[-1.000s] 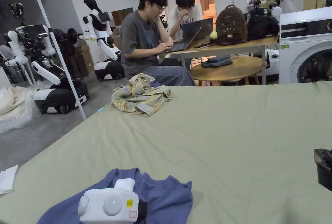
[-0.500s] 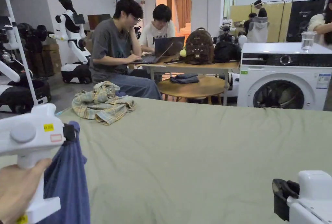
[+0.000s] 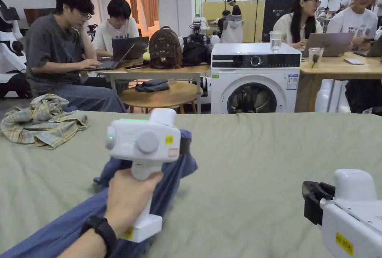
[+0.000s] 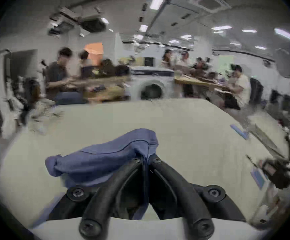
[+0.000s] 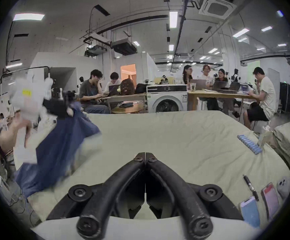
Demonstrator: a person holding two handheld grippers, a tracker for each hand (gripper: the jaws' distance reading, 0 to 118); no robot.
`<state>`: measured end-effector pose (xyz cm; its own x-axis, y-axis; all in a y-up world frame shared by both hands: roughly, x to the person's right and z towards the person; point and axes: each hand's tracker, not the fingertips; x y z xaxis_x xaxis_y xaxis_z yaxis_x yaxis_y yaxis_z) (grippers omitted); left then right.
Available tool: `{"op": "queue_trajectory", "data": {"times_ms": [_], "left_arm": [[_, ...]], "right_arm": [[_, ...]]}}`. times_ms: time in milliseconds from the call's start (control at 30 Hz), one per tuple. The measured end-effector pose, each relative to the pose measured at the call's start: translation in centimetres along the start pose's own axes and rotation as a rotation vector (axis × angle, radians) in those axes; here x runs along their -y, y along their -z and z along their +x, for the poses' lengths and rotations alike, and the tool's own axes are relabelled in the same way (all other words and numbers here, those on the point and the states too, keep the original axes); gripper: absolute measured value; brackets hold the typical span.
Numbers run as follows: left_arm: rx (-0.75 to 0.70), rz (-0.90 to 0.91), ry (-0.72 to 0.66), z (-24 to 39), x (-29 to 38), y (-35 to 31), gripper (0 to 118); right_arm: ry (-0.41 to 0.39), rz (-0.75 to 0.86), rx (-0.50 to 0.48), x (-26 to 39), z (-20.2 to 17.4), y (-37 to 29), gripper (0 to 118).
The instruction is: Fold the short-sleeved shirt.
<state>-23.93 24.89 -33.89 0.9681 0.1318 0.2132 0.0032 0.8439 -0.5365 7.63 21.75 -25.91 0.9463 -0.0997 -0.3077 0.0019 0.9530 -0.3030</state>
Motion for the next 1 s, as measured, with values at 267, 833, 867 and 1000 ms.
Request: {"op": "queue_trajectory", "data": {"times_ms": [267,833,867,1000], "left_arm": [[0.295,-0.314,0.236,17.6,12.7,7.1,0],[0.135,0.115,0.202,6.7,8.3,-8.5,51],[0.157,0.173,0.071,5.3,7.8,-9.8,51],[-0.12,0.297,0.106,-0.7,6.0,-15.3,51]], "right_arm": [[0.017,-0.008,0.116,0.2,4.5,-2.1,0],[0.001,0.004,0.037,-0.3,-0.6,-2.3,0],[-0.005,0.012,0.033,-0.4,-1.1,-2.2,0],[-0.049,0.045,0.019,-1.2,-3.8,-1.2,0]]}}
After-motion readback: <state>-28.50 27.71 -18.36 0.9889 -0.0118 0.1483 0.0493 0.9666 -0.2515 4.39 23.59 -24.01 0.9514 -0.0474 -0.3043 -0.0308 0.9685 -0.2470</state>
